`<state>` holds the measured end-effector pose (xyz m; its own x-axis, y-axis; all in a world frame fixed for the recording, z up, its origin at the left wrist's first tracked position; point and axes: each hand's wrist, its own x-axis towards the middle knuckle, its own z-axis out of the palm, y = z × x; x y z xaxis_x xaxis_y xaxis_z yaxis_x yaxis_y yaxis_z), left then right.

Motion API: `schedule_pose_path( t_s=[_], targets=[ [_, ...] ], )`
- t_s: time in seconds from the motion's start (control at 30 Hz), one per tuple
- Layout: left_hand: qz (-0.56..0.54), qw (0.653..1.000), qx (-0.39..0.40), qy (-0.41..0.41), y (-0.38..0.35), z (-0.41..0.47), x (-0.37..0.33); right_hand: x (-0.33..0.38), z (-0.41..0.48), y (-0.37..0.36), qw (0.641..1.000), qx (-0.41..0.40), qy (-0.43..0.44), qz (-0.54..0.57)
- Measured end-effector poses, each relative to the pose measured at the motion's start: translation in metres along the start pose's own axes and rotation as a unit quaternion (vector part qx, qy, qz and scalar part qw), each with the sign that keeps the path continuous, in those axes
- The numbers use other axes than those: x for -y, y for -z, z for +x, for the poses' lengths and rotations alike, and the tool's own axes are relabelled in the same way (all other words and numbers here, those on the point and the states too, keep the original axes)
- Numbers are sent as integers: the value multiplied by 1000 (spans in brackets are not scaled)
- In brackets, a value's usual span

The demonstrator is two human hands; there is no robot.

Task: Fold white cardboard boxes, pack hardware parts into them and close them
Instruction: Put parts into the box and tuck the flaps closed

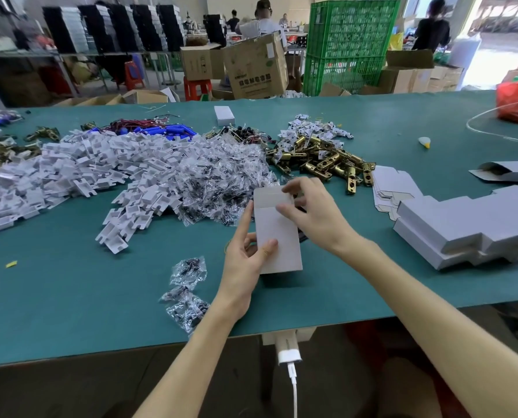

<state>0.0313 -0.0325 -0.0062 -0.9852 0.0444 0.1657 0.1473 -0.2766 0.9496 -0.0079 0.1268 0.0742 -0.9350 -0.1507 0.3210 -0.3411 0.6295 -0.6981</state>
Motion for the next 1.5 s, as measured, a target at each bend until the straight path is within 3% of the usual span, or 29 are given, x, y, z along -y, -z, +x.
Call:
schedule_pose_path(
  t_s=[0.13,0.27,0.83,1.07,1.5],
  targets=[
    [11,1000,4,0,-1,0,1,-16,-26,-24,976,-57,-83,193],
    [27,1000,-13,-6,0,0,2,-18,-42,-38,933,-137,-103,316],
    [9,998,-61,4,1,2,4,-25,-56,-55,929,-138,-78,335],
    [12,995,-101,22,2,4,8,-32,-53,-56,939,-107,-120,305],
    [30,998,-52,-13,3,1,1,-28,-56,-55,931,-86,-120,334]
  ],
)
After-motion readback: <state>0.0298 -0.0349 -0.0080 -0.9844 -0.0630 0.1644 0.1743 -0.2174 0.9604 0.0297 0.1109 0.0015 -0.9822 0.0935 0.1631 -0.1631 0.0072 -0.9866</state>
